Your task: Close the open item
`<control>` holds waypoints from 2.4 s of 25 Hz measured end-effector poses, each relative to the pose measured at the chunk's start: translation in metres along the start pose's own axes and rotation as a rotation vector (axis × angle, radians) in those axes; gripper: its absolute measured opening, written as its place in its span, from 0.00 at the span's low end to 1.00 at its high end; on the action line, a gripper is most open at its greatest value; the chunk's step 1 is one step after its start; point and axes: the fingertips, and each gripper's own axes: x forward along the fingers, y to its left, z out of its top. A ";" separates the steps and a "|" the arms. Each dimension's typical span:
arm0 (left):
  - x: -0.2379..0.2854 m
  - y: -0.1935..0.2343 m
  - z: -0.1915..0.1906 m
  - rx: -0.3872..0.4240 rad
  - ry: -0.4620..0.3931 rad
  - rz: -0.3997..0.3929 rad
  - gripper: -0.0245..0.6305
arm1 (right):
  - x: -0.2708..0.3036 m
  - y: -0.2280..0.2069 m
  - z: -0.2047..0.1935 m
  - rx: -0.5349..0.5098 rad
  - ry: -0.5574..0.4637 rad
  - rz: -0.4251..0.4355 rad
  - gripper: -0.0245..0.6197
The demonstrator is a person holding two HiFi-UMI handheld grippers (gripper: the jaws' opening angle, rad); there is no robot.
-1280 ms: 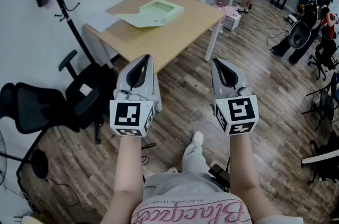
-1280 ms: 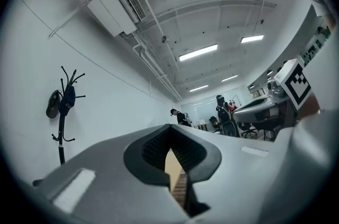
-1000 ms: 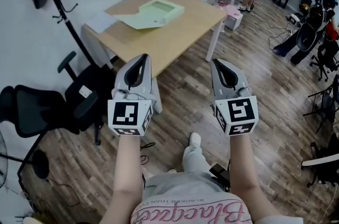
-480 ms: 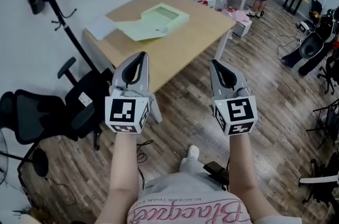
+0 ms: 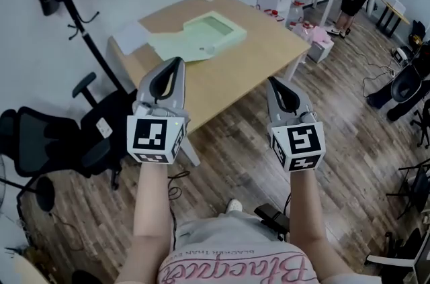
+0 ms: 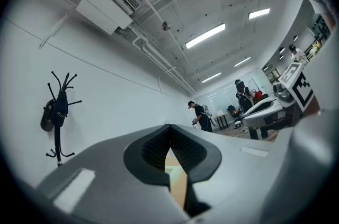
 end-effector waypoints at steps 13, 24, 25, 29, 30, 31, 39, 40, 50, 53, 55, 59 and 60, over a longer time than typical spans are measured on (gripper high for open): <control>0.039 0.017 -0.022 0.007 0.031 0.066 0.04 | 0.041 -0.032 -0.039 0.028 0.039 0.005 0.04; 0.108 0.046 -0.045 -0.008 0.010 0.076 0.04 | 0.108 -0.062 -0.052 0.000 0.060 0.018 0.04; 0.117 0.051 -0.048 -0.012 0.008 0.079 0.04 | 0.117 -0.065 -0.052 -0.007 0.062 0.022 0.04; 0.154 0.074 -0.053 -0.013 -0.010 0.090 0.04 | 0.158 -0.082 -0.047 -0.021 0.054 0.024 0.04; 0.163 0.080 -0.053 -0.013 -0.016 0.093 0.04 | 0.169 -0.085 -0.045 -0.025 0.050 0.025 0.04; 0.171 0.086 -0.054 -0.014 -0.021 0.096 0.04 | 0.179 -0.088 -0.043 -0.030 0.048 0.027 0.04; 0.228 0.138 -0.066 -0.008 -0.039 0.123 0.04 | 0.257 -0.109 -0.033 -0.039 0.031 0.028 0.04; 0.234 0.146 -0.068 -0.009 -0.039 0.129 0.04 | 0.266 -0.110 -0.032 -0.038 0.030 0.029 0.04; 0.248 0.202 -0.134 -0.064 0.043 0.205 0.04 | 0.336 -0.087 -0.055 -0.056 0.079 0.107 0.04; 0.239 0.208 -0.163 -0.078 0.107 0.224 0.04 | 0.348 -0.077 -0.065 -0.051 0.102 0.136 0.04; 0.231 0.212 -0.183 -0.093 0.148 0.239 0.04 | 0.355 -0.068 -0.071 -0.047 0.114 0.155 0.04; 0.209 0.220 -0.220 -0.127 0.228 0.271 0.04 | 0.365 -0.044 -0.085 -0.048 0.142 0.205 0.04; 0.203 0.221 -0.229 -0.137 0.248 0.279 0.04 | 0.367 -0.038 -0.090 -0.049 0.152 0.220 0.04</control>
